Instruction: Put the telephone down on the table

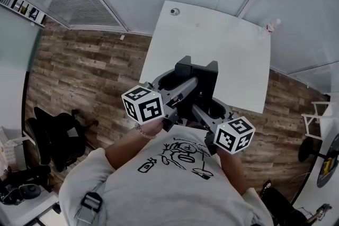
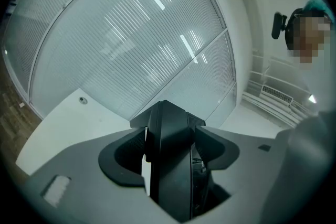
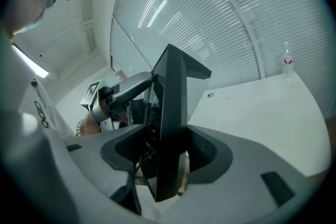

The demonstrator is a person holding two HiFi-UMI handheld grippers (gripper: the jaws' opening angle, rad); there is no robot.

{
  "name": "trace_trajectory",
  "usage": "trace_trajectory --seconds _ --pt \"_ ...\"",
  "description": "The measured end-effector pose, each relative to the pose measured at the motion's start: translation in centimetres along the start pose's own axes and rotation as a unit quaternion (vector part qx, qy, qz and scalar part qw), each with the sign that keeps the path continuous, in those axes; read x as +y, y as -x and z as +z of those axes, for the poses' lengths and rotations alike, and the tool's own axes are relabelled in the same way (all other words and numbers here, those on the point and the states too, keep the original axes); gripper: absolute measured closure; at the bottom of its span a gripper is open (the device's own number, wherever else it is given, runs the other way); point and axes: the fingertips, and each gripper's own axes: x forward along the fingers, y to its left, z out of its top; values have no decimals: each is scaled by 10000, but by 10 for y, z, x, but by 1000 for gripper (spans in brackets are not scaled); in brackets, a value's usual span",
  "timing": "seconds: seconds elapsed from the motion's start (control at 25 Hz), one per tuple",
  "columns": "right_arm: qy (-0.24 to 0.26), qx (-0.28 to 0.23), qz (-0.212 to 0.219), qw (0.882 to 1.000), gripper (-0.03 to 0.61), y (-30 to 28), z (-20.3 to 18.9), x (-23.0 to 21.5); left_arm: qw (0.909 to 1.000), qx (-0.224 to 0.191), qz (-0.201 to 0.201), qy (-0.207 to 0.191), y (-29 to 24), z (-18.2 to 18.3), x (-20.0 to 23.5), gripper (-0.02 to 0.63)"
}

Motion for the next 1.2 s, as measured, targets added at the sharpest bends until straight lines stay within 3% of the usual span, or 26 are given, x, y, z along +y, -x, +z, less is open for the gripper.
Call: trace_trajectory --seconds 0.36,0.72,0.92,1.2 --pt "-24 111 82 9999 353 18 70 -114 9999 -26 115 50 -133 17 2 321" --pt "179 64 56 9998 353 23 85 -117 9998 -185 2 -62 -141 30 -7 321" --pt "-3 131 127 9998 354 30 135 -200 9999 -66 156 10 -238 43 2 319" --pt "-89 228 190 9995 354 32 146 -232 9995 -29 290 75 -272 41 9 319"
